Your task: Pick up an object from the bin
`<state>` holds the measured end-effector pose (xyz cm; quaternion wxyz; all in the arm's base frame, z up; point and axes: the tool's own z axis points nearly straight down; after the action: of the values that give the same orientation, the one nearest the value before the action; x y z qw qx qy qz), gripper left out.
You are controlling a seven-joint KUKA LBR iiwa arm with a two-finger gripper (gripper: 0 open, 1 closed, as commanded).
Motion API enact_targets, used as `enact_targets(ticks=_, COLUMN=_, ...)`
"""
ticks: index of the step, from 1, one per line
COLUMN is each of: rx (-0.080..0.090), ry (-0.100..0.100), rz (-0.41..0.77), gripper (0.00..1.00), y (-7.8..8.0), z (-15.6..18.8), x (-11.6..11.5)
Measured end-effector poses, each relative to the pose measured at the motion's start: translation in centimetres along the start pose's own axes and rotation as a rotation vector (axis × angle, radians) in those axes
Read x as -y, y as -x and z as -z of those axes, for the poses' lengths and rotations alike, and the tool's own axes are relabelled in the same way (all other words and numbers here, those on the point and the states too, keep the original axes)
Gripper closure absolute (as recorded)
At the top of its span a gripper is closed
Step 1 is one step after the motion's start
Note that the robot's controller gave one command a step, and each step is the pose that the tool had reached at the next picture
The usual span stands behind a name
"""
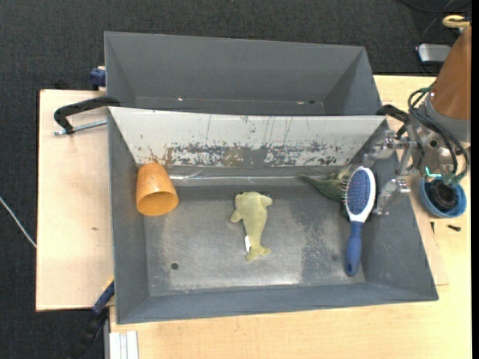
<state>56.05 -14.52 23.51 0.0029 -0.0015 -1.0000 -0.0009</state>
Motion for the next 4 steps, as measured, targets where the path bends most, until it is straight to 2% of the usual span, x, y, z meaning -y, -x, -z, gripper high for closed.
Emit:
enact_targets(ticks=1, rx=0.016, ry=0.0, rz=0.202, gripper=0.0, y=1.5, z=-14.1, x=-0.4)
enact_targets(ticks=2, rx=0.013, ry=0.001, rz=-0.303, gripper=0.0, y=1.0, z=-10.9, x=-1.6)
enact_targets(ticks=3, rx=0.017, ry=0.0, rz=-0.304, gripper=0.0, y=1.4, z=-13.7, x=-1.5)
enact_targets(ticks=4, rx=0.019, ry=-0.001, rz=-0.306, gripper=1.0, y=1.4, z=-14.0, x=-1.4)
